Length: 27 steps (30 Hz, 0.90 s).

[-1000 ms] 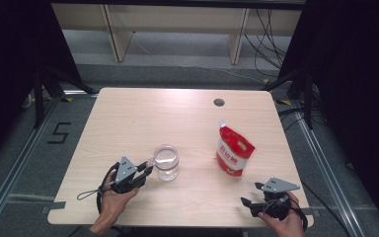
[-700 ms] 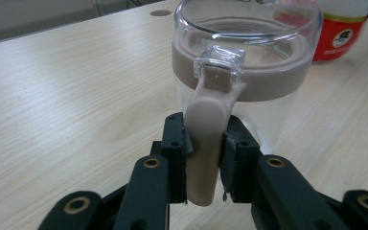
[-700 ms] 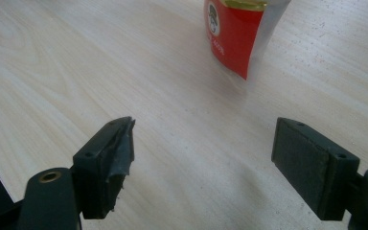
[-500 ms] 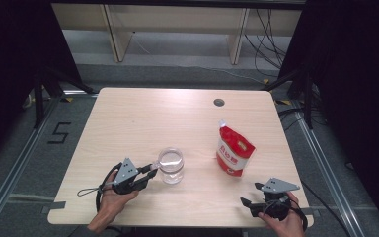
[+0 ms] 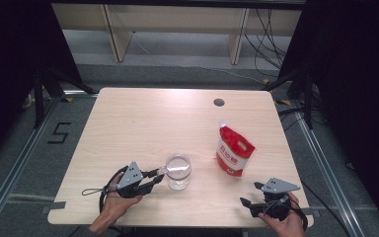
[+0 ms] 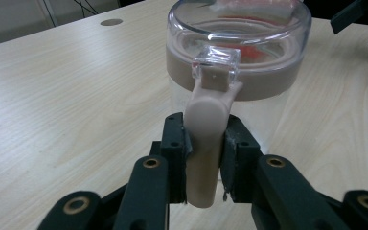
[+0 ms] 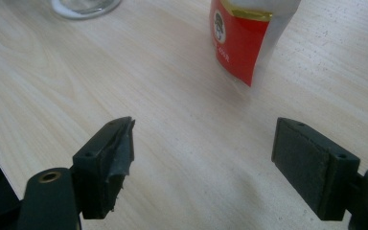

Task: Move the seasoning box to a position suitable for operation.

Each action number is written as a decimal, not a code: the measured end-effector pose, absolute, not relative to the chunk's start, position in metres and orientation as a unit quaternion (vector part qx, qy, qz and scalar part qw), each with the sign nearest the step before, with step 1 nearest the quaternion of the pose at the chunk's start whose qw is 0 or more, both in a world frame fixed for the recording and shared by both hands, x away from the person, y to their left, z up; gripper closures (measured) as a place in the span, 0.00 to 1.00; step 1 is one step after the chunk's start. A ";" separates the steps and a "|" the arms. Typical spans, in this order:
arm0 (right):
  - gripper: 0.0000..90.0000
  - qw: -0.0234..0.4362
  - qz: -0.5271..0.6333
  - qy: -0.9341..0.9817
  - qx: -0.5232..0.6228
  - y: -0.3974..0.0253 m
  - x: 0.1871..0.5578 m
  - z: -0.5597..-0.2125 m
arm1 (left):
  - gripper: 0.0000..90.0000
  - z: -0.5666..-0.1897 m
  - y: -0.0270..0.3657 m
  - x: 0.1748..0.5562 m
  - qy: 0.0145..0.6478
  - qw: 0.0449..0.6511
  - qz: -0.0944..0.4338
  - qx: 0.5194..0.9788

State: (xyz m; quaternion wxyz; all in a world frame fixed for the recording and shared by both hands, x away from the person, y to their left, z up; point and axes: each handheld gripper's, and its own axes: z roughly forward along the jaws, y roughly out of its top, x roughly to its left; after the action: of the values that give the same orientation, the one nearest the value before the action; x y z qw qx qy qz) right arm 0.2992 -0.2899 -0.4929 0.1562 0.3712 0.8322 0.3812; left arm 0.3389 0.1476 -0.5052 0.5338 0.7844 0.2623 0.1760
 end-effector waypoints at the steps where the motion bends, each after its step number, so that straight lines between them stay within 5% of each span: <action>1: 0.26 0.166 0.384 0.830 0.369 -0.291 0.299 -0.493 | 0.82 -0.505 0.147 0.338 0.258 0.532 0.179 0.786; 11: 0.26 0.161 0.378 0.834 0.367 -0.291 0.297 -0.494 | 0.81 -0.507 0.133 0.333 0.212 0.554 0.137 0.793; 27: 0.26 0.163 0.379 0.830 0.375 -0.293 0.293 -0.494 | 0.81 -0.503 0.137 0.339 0.210 0.534 0.150 0.805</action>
State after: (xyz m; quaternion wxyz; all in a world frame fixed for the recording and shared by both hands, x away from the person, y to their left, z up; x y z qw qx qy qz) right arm 0.2935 -0.2929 -0.4944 0.1633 0.3753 0.8301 0.3788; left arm 0.3387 0.1366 -0.5031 0.5342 0.8052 0.2097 0.1497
